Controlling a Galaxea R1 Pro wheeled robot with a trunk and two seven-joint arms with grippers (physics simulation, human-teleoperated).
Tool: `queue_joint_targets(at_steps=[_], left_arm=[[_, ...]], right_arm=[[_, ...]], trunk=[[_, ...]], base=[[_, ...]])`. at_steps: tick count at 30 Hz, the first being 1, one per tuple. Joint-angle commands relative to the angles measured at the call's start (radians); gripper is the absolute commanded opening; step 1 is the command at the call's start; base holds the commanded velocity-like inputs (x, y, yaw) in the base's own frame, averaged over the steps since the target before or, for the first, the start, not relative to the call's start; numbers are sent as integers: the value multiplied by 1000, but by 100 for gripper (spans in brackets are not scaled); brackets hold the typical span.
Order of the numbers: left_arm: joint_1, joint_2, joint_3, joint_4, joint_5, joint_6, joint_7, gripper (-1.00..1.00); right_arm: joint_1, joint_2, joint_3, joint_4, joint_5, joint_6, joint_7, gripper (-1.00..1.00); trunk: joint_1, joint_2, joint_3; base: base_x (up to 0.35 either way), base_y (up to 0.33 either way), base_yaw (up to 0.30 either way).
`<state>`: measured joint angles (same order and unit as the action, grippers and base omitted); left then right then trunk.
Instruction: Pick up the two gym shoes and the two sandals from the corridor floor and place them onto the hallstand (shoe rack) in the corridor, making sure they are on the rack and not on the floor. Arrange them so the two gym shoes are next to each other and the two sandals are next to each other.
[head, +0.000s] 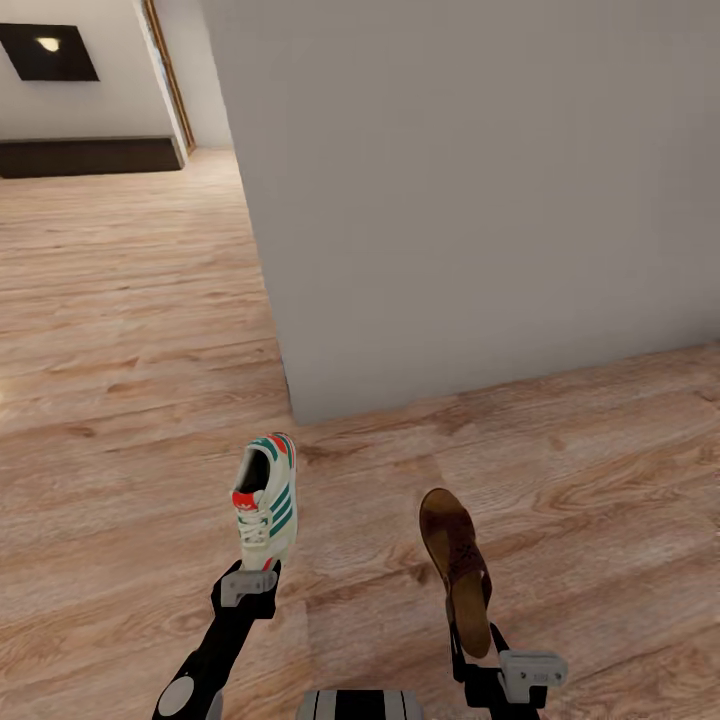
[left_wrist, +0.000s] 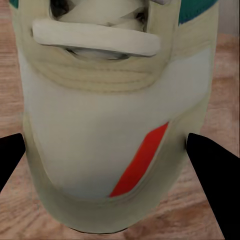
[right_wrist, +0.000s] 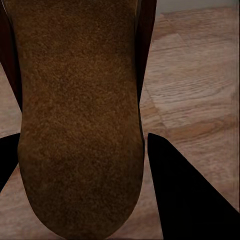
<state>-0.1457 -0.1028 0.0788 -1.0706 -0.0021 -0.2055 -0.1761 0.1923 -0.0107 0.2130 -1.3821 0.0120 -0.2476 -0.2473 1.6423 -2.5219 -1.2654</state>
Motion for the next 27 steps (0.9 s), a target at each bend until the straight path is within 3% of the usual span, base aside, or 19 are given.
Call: queue_joint_targets(at_steps=[1, 27], left_arm=[[0, 0, 0, 0, 0, 0, 0, -100], [0, 0, -1, 0, 0, 0, 0, -100]], right_arm=[[0, 0, 0, 1, -2, -1, 2, -100], [-2, 0, -13, 6, -6, -1, -5, -100]], trunk=[[0, 0, 0], [0, 0, 13]], base=[[-1, 0, -281], [0, 0, -282]])
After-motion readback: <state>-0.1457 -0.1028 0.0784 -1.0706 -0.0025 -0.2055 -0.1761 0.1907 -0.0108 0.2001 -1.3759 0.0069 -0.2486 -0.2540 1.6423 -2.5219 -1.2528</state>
